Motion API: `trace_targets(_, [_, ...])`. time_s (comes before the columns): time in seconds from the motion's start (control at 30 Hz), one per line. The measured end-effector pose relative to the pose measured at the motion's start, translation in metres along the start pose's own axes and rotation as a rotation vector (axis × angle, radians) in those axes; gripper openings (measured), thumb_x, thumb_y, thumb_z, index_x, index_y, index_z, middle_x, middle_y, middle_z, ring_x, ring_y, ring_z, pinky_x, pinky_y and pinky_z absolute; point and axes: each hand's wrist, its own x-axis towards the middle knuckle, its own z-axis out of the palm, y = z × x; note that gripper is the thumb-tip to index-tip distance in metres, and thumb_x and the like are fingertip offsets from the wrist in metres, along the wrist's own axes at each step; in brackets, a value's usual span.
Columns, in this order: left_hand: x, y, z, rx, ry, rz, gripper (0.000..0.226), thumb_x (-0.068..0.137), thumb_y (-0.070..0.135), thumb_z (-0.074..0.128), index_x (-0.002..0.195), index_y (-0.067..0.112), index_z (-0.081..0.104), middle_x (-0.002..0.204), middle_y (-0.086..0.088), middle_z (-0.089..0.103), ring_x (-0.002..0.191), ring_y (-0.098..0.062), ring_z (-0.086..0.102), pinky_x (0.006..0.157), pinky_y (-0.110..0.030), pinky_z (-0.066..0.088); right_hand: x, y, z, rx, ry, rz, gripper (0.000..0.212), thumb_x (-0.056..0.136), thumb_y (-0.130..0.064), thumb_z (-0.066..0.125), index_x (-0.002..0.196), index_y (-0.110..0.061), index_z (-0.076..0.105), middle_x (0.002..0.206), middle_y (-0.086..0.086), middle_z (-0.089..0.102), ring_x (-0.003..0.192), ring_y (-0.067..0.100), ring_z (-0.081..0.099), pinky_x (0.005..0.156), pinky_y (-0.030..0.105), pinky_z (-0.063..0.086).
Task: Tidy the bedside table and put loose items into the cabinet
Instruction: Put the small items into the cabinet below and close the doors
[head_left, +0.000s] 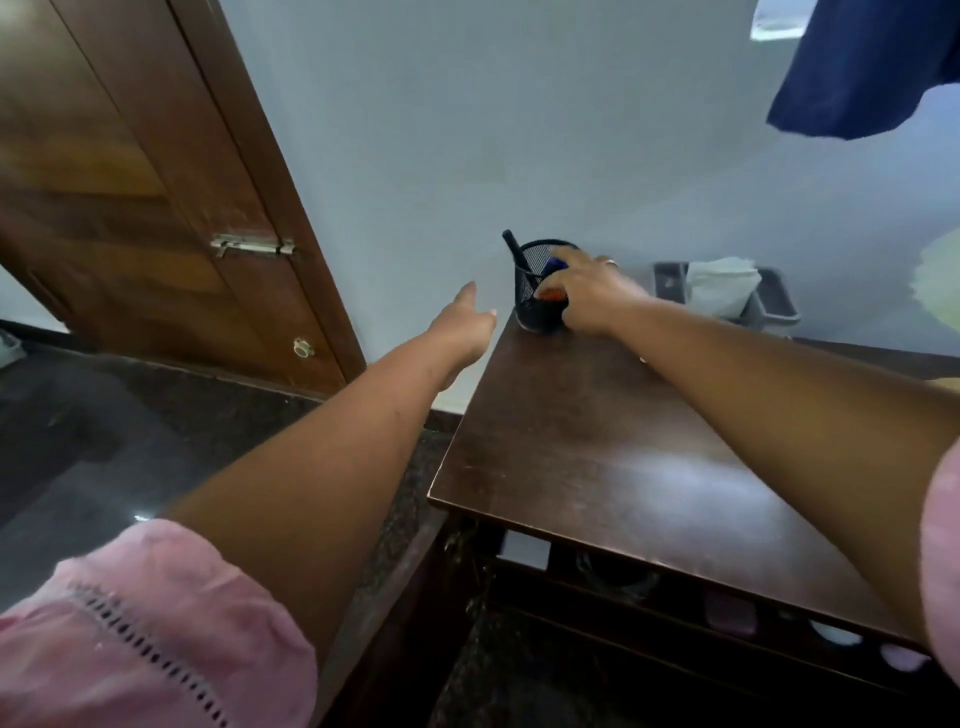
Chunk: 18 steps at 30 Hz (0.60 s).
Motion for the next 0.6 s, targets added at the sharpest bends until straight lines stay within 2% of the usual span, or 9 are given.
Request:
trace_targets(0.2, [0.008, 0.001, 0.020, -0.027, -0.025, 0.045, 0.056, 0.102, 0.026, 0.033, 0.153, 0.023, 0.008, 0.160, -0.002, 0.015, 0.146, -0.027, 0.020, 0.114, -0.034, 0.023, 0.016, 0.001, 0.000, -0.075, 0.045, -0.019, 0.046, 0.086, -0.005, 0.051, 0.125, -0.028, 0.057, 0.142, -0.004, 0.036, 0.125, 0.031, 0.036, 0.086, 0.037, 0.041])
trace_targets(0.33, [0.009, -0.001, 0.022, -0.031, -0.007, 0.052, 0.056, 0.102, 0.025, 0.032, 0.153, 0.022, 0.009, 0.160, -0.003, 0.015, 0.145, -0.028, 0.021, 0.114, -0.035, 0.024, 0.018, 0.000, -0.005, -0.116, 0.053, 0.037, 0.043, 0.085, -0.013, 0.053, 0.125, -0.025, 0.047, 0.124, 0.012, 0.052, 0.115, 0.033, 0.049, 0.075, 0.033, 0.037])
trace_targets(0.47, [0.001, -0.001, 0.023, -0.025, -0.024, 0.084, 0.056, 0.102, 0.024, 0.033, 0.152, 0.020, 0.009, 0.160, -0.006, 0.016, 0.145, -0.029, 0.022, 0.113, -0.034, 0.025, 0.016, -0.014, -0.007, -0.263, 0.022, -0.049, 0.036, 0.087, -0.016, 0.054, 0.122, -0.021, 0.053, 0.122, 0.006, 0.056, 0.114, 0.029, 0.052, 0.079, 0.035, 0.044])
trace_targets(0.6, [0.000, 0.002, 0.019, -0.023, -0.026, 0.098, 0.056, 0.102, 0.023, 0.033, 0.152, 0.020, 0.009, 0.159, -0.006, 0.016, 0.145, -0.029, 0.022, 0.114, -0.036, 0.023, 0.018, -0.025, -0.006, -0.369, -0.127, -0.059, 0.042, 0.086, -0.009, 0.051, 0.127, -0.015, 0.056, 0.128, 0.007, 0.055, 0.111, 0.030, 0.057, 0.080, 0.035, 0.049])
